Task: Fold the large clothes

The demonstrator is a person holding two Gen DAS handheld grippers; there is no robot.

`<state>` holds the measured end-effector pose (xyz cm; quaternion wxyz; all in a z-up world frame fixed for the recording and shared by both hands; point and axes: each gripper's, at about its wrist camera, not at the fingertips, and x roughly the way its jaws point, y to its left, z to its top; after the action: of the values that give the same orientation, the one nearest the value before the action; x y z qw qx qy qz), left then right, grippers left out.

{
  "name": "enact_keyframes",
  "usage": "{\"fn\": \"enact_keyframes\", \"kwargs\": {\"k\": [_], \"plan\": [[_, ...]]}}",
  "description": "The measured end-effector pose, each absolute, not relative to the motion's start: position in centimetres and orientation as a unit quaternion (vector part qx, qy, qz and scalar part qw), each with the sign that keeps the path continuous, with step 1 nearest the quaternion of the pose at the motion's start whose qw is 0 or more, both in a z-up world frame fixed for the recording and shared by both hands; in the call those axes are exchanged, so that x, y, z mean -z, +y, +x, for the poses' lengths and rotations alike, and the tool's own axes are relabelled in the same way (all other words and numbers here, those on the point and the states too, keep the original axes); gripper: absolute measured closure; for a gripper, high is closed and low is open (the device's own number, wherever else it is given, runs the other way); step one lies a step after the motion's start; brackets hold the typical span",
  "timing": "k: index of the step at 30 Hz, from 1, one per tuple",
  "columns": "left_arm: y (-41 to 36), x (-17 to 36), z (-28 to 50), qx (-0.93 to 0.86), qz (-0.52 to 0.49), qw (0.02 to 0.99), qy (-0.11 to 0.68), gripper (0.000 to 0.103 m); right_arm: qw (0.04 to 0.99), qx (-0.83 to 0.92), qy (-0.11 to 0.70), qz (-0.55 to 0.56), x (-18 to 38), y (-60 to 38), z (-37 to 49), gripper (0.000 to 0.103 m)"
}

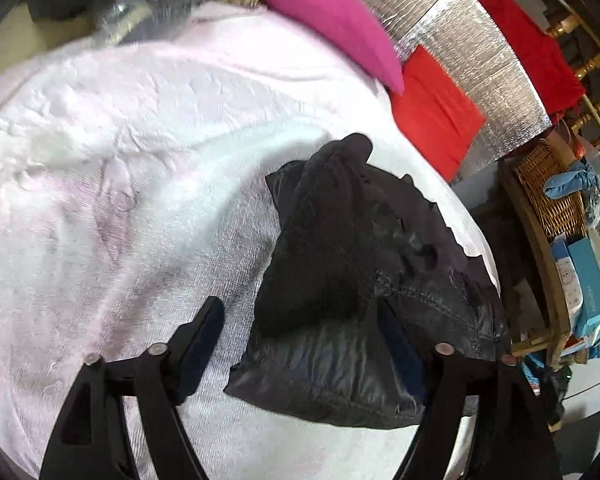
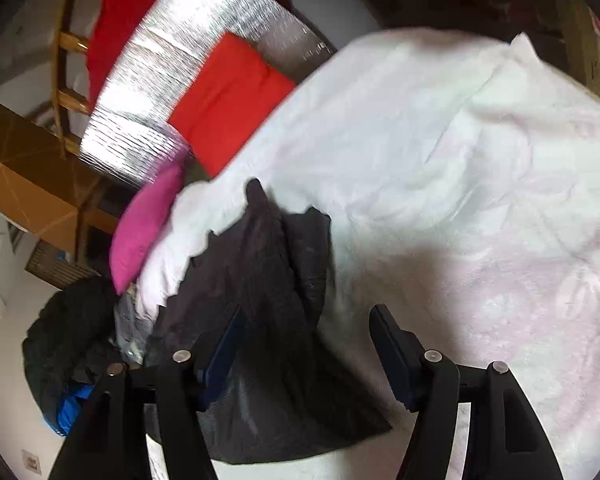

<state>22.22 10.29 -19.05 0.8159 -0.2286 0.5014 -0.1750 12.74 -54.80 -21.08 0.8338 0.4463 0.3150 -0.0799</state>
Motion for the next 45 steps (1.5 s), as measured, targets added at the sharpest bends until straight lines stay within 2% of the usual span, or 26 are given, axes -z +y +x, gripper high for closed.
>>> {"fn": "enact_keyframes", "kwargs": {"k": [3, 7, 8, 9, 10, 11, 12, 14, 16, 17, 19, 21, 22, 23, 25, 27, 30, 35, 40, 45], "plan": [[9.5, 19.9, 21.7, 0.174, -0.214, 0.808, 0.521, 0.022, 0.834, 0.08, 0.316, 0.445, 21.0, -53.9, 12.0, 0.034], [9.0, 22.1, 21.6, 0.158, -0.22, 0.791, 0.548, 0.022, 0.817, 0.089, 0.372, 0.431, 23.1, -52.1, 13.5, 0.034], [9.1, 22.3, 21.7, 0.157, -0.228, 0.791, 0.545, 0.027, 0.816, 0.091, 0.38, 0.427, 23.6, -51.9, 13.7, 0.037], [9.2, 22.3, 21.7, 0.161, -0.232, 0.792, 0.542, 0.038, 0.814, 0.089, 0.386, 0.424, 24.0, -51.6, 13.9, 0.042], [9.2, 22.0, 21.6, 0.167, -0.229, 0.796, 0.535, 0.042, 0.82, 0.088, 0.384, 0.415, 23.9, -51.2, 13.7, 0.053], [9.1, 21.6, 21.5, 0.171, -0.223, 0.801, 0.528, 0.052, 0.829, 0.091, 0.378, 0.401, 23.5, -51.0, 13.4, 0.063], [8.9, 21.1, 21.3, 0.178, -0.212, 0.809, 0.519, 0.057, 0.843, 0.095, 0.368, 0.381, 22.6, -50.5, 13.0, 0.065], [8.5, 20.7, 21.2, 0.181, -0.185, 0.82, 0.511, 0.057, 0.86, 0.103, 0.343, 0.364, 21.3, -50.0, 12.2, 0.066], [8.3, 21.9, 21.5, 0.171, -0.176, 0.811, 0.531, 0.05, 0.859, 0.135, 0.348, 0.349, 21.5, -50.1, 12.0, 0.066], [8.2, 22.5, 21.7, 0.165, -0.18, 0.806, 0.539, 0.042, 0.851, 0.143, 0.371, 0.344, 22.4, -50.2, 12.6, 0.066], [8.4, 22.7, 22.1, 0.164, -0.188, 0.801, 0.544, 0.039, 0.826, 0.142, 0.405, 0.364, 24.1, -50.7, 13.3, 0.066], [8.8, 22.1, 22.0, 0.157, -0.195, 0.797, 0.549, 0.029, 0.829, 0.137, 0.391, 0.376, 23.1, -51.2, 12.9, 0.066], [9.3, 21.8, 21.9, 0.147, -0.201, 0.796, 0.552, 0.028, 0.832, 0.132, 0.376, 0.387, 22.5, -51.4, 12.3, 0.064], [9.8, 21.4, 21.6, 0.142, -0.212, 0.795, 0.551, 0.028, 0.834, 0.13, 0.361, 0.397, 21.9, -51.5, 11.7, 0.045], [10.8, 20.0, 20.5, 0.135, -0.235, 0.803, 0.531, 0.028, 0.844, 0.128, 0.315, 0.415, 20.4, -51.6, 9.8, 0.022], [11.5, 18.5, 18.9, 0.123, -0.242, 0.823, 0.498, 0.027, 0.857, 0.102, 0.276, 0.424, 19.0, -50.9, 8.1, 0.022], [11.5, 17.0, 15.9, 0.138, -0.256, 0.838, 0.461, 0.02, 0.848, 0.035, 0.284, 0.445, 19.1, -48.6, 7.2, 0.022], [8.8, 18.9, 15.1, 0.169, -0.31, 0.796, 0.492, 0.018, 0.788, -0.032, 0.321, 0.525, 23.0, -44.3, 8.2, 0.022], [7.4, 22.1, 16.1, 0.132, -0.383, 0.755, 0.515, 0.018, 0.734, -0.002, 0.33, 0.594, 26.7, -43.1, 10.7, 0.022], [6.4, 22.7, 17.4, 0.111, -0.414, 0.757, 0.493, 0.018, 0.72, 0.049, 0.288, 0.63, 28.1, -43.5, 12.6, 0.022]]}}
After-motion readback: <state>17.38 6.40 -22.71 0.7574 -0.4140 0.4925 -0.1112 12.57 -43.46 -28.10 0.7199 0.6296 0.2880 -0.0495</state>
